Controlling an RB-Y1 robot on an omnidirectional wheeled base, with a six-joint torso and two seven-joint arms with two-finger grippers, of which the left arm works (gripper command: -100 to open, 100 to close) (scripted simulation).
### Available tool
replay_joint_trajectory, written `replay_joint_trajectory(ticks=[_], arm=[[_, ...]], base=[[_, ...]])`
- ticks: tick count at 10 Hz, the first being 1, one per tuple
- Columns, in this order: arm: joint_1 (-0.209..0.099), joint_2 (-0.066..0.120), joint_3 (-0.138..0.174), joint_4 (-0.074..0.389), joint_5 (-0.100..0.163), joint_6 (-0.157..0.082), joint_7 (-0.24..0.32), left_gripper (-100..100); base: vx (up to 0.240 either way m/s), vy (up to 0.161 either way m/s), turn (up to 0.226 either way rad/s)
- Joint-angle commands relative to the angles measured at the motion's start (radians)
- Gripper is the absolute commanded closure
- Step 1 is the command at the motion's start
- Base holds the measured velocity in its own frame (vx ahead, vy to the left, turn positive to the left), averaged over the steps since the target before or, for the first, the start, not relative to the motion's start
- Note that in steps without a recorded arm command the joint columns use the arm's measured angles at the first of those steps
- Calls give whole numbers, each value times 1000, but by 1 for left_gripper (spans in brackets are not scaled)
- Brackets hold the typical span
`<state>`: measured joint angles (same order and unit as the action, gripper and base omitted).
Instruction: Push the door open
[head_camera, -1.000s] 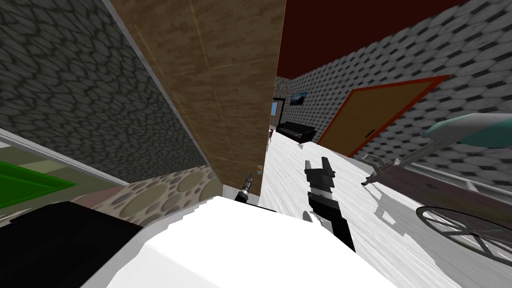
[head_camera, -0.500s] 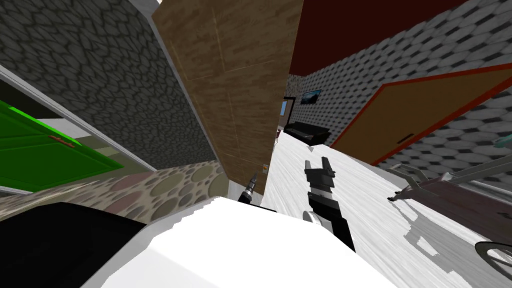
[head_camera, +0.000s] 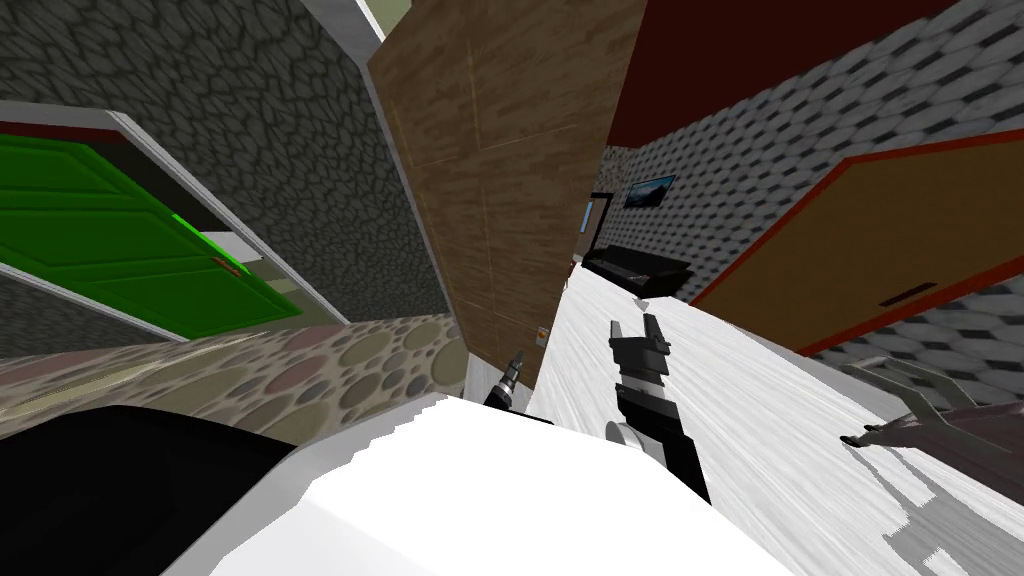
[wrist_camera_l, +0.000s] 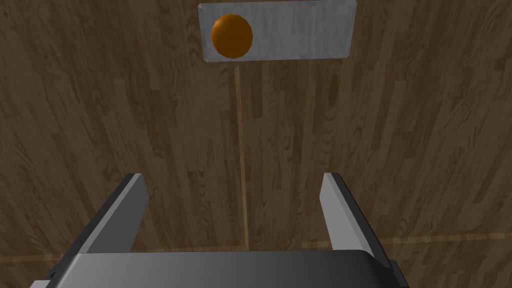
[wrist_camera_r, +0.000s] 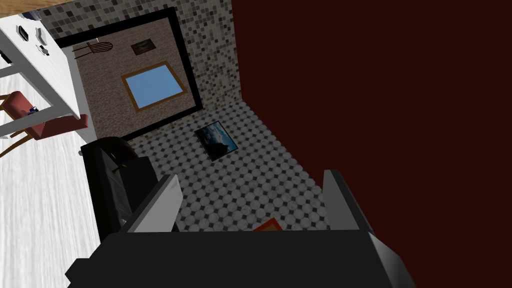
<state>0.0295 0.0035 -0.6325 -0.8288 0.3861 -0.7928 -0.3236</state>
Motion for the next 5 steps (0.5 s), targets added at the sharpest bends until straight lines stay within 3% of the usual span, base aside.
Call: replay_joint_trajectory(ticks=[1,2,4,5], arm=[[-8,-17,-32,12,7,-4,-3,-100],[-8,-17,-32,12,7,-4,-3,-100],[-23,-45,-71,27,18,-6,-4,-100],[-23,-37,-60,31,15,-9,1,-100]], base=[[-72,7,228],[-53,-5,23],[-89,2,167],[-41,3,36]])
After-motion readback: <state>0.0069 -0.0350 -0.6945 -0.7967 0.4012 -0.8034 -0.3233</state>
